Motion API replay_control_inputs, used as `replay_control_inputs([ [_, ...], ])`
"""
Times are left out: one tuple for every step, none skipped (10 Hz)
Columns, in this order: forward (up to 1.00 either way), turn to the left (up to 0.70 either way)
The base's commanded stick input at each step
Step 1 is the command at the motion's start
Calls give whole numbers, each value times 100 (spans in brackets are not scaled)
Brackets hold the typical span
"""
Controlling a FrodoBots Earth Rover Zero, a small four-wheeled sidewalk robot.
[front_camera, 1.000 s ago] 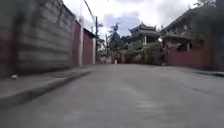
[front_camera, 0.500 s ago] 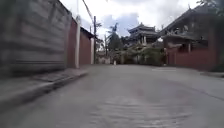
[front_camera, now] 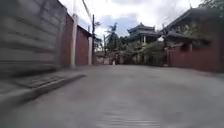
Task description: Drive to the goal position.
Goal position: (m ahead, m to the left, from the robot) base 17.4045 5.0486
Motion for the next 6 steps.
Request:
replay_control_inputs([
  [100,-2],
  [100,-2],
  [100,-2],
  [100,-2],
  [100,-2],
  [100,-2],
])
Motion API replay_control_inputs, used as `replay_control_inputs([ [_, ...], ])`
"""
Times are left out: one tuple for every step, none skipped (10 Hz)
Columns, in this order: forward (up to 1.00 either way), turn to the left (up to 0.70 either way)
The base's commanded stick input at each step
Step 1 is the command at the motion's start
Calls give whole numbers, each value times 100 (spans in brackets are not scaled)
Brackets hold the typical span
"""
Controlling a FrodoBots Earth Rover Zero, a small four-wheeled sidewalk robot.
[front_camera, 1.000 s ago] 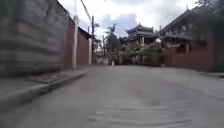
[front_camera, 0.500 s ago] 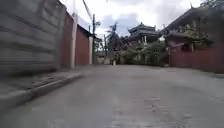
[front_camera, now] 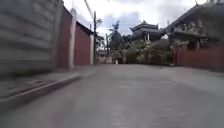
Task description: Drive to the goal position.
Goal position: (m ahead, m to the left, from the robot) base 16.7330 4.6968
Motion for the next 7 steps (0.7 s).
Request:
replay_control_inputs([
  [100,-2],
  [100,-2],
  [100,-3],
  [100,-29],
  [100,-40],
  [100,-38],
  [100,-13],
])
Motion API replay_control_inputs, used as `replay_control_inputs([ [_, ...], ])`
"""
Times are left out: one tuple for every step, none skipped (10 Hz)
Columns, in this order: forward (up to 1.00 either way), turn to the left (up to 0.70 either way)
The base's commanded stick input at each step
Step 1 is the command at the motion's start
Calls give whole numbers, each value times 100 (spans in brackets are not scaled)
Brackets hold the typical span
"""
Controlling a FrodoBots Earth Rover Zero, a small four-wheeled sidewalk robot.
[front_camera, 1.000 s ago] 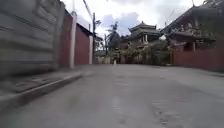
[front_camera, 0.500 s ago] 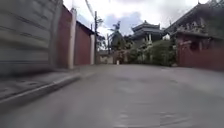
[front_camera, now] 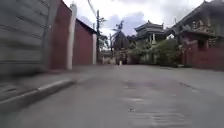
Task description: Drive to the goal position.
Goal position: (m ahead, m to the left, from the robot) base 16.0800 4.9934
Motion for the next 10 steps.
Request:
replay_control_inputs([
  [100,-3],
  [100,0],
  [100,0],
  [100,0],
  [100,0],
  [100,0],
  [100,0],
  [100,0],
  [100,0],
  [100,0],
])
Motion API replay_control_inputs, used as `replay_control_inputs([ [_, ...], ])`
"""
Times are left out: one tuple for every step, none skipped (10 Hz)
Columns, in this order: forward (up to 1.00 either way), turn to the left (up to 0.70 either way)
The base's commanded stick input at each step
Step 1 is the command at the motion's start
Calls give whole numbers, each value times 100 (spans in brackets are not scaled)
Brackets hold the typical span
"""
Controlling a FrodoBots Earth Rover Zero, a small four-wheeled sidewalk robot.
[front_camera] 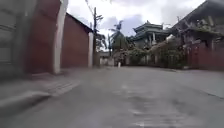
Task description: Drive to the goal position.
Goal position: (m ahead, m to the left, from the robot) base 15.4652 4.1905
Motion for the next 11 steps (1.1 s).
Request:
replay_control_inputs([
  [100,0],
  [100,0],
  [100,-2],
  [100,-7],
  [100,-37],
  [100,-40],
  [100,-16],
  [100,-1],
  [100,0],
  [100,0],
  [100,0],
])
